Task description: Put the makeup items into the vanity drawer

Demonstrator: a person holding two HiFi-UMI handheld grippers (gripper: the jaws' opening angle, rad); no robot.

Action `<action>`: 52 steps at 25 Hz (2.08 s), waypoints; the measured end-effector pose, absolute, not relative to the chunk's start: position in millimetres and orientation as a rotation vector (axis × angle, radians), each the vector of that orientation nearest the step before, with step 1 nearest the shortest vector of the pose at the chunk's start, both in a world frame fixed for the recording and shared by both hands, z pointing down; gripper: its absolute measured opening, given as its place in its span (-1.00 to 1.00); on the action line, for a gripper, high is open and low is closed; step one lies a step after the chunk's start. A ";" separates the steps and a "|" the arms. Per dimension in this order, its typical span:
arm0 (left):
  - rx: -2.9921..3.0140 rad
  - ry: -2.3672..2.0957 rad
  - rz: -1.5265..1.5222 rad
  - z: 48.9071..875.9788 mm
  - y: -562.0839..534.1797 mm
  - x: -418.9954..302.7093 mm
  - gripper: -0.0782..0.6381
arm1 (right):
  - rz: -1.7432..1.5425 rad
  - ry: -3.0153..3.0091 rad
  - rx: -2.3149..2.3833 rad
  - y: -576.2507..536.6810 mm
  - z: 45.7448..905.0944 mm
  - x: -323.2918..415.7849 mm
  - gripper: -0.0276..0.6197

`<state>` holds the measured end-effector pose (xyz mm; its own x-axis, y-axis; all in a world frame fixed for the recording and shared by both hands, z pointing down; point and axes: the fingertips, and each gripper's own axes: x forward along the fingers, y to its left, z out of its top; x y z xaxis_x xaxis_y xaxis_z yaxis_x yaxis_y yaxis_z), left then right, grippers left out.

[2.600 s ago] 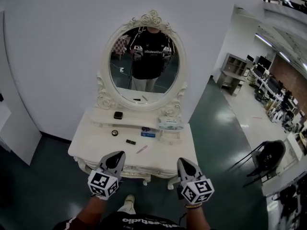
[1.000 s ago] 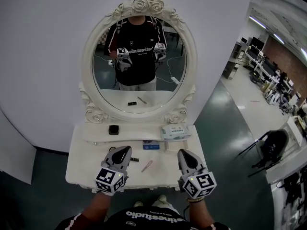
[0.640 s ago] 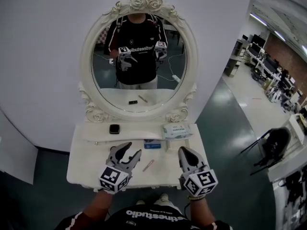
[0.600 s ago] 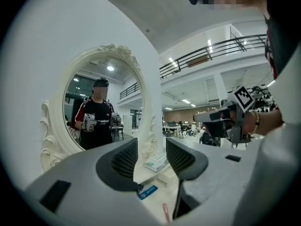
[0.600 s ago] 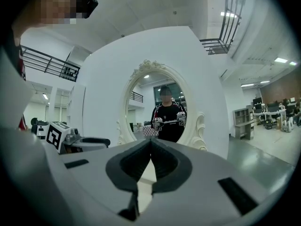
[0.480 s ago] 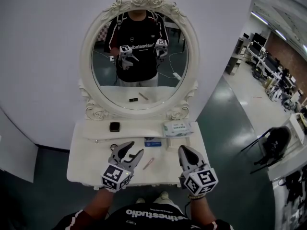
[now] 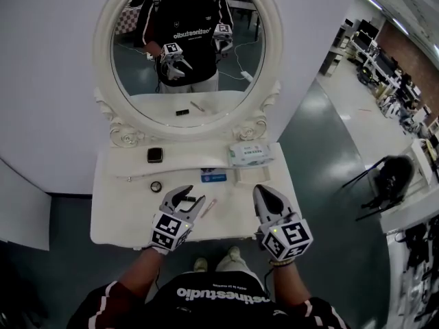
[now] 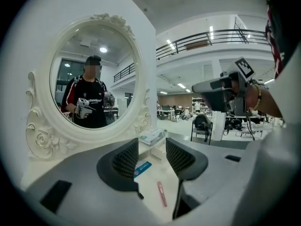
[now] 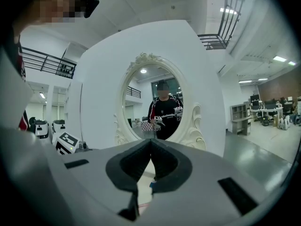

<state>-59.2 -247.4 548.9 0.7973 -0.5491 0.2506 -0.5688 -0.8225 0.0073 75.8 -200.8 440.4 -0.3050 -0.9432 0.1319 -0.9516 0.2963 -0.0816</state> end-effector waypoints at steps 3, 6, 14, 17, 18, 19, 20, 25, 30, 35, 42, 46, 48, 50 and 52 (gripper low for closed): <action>2.891 -0.866 0.448 576.5 -244.8 -48.1 -0.29 | 0.235 -2.467 1.823 -198.2 446.4 79.7 -0.93; 2.872 -0.839 0.517 603.1 -244.6 -38.9 -0.29 | 0.251 -2.442 1.832 -195.6 452.6 83.8 -0.93; 2.814 -0.787 0.688 665.3 -243.5 -20.0 -0.29 | 0.319 -2.365 1.877 -185.2 469.9 103.8 -0.93; 2.781 -0.780 0.736 686.0 -244.7 -16.0 -0.29 | 0.340 -2.342 1.888 -181.6 476.7 110.5 -0.93; 2.771 -0.777 0.753 692.4 -244.5 -14.9 -0.29 | 0.347 -2.335 1.891 -180.3 478.2 112.4 -0.93; 2.760 -0.773 0.769 698.7 -244.2 -13.6 -0.29 | 0.354 -2.330 1.894 -179.2 479.7 114.3 -0.93; 2.748 -0.767 0.784 705.1 -243.6 -12.1 -0.29 | 0.361 -2.325 1.896 -178.4 481.4 115.9 -0.93; 2.688 -0.732 0.860 745.7 -240.6 -7.0 -0.29 | 0.393 -2.319 1.880 -178.2 489.5 116.9 -0.93; 2.636 -0.737 0.927 765.1 -240.7 -3.3 -0.29 | 0.402 -2.326 1.846 -181.5 493.4 116.0 -0.93; 2.580 -0.742 0.980 782.4 -242.0 -1.5 -0.30 | 0.405 -2.326 1.827 -186.5 495.0 117.9 -0.93; 2.526 -0.738 1.051 793.3 -242.2 0.2 -0.32 | 0.424 -2.329 1.820 -190.8 500.0 125.8 -0.93; 2.493 -0.746 1.058 794.1 -243.7 -2.6 -0.37 | 0.435 -2.335 1.814 -193.7 500.7 126.4 -0.93; 2.479 -0.761 1.055 794.6 -246.1 -5.2 -0.51 | 0.436 -2.340 1.810 -194.9 501.1 126.6 -0.93; 2.473 -0.764 1.057 794.7 -247.8 -5.9 -0.58 | 0.436 -2.346 1.804 -196.2 501.3 127.3 -0.93; 2.474 -0.759 1.070 795.0 -248.3 -5.4 -0.64 | 0.439 -2.353 1.801 -197.8 501.3 128.4 -0.93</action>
